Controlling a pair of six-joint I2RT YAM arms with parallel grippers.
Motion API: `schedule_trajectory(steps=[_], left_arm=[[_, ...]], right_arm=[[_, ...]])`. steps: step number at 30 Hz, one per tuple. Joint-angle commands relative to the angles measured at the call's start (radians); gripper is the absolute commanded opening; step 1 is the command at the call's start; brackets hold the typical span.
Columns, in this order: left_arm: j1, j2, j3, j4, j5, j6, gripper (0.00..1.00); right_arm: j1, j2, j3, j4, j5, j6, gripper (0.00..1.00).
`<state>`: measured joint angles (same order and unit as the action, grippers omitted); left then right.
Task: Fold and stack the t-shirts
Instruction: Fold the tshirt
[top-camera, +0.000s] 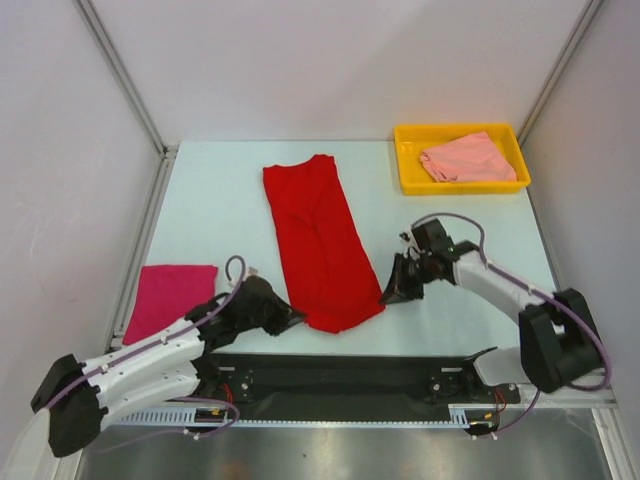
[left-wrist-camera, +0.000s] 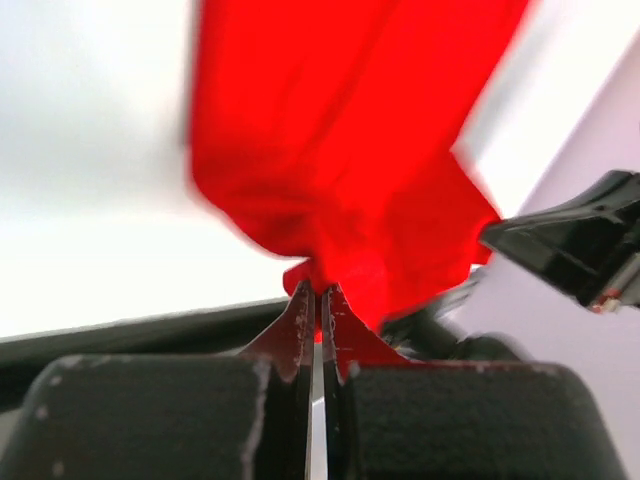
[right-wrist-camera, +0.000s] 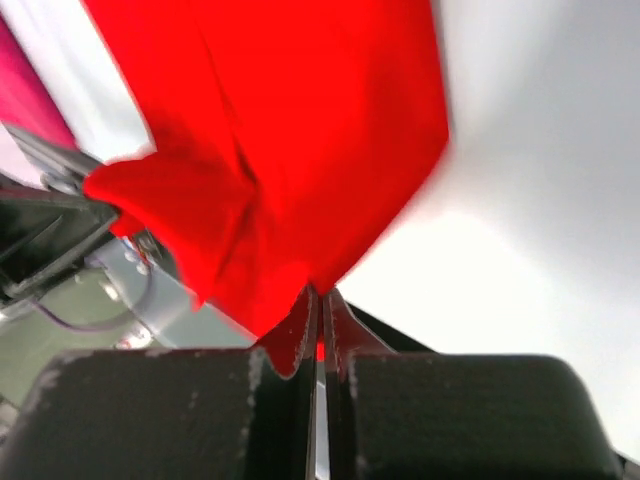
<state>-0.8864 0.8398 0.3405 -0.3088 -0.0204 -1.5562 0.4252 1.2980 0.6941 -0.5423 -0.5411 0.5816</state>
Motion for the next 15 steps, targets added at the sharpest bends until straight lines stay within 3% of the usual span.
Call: schedule_trajectory(steps=[1, 5, 9, 15], left_arm=[[0.153, 0.016, 0.086, -0.039, 0.057, 0.158, 0.01], [0.334, 0.085, 0.150, -0.018, 0.123, 0.297, 0.02], [0.507, 0.273, 0.229, 0.063, 0.220, 0.395, 0.02], [0.570, 0.519, 0.425, 0.071, 0.276, 0.524, 0.00]], right_arm=[[-0.022, 0.158, 0.230, -0.034, -0.029, -0.075, 0.00], [-0.048, 0.346, 0.465, -0.071, -0.052, -0.129, 0.00], [-0.072, 0.519, 0.674, -0.123, -0.065, -0.173, 0.00], [-0.089, 0.754, 0.941, -0.160, -0.106, -0.192, 0.00]])
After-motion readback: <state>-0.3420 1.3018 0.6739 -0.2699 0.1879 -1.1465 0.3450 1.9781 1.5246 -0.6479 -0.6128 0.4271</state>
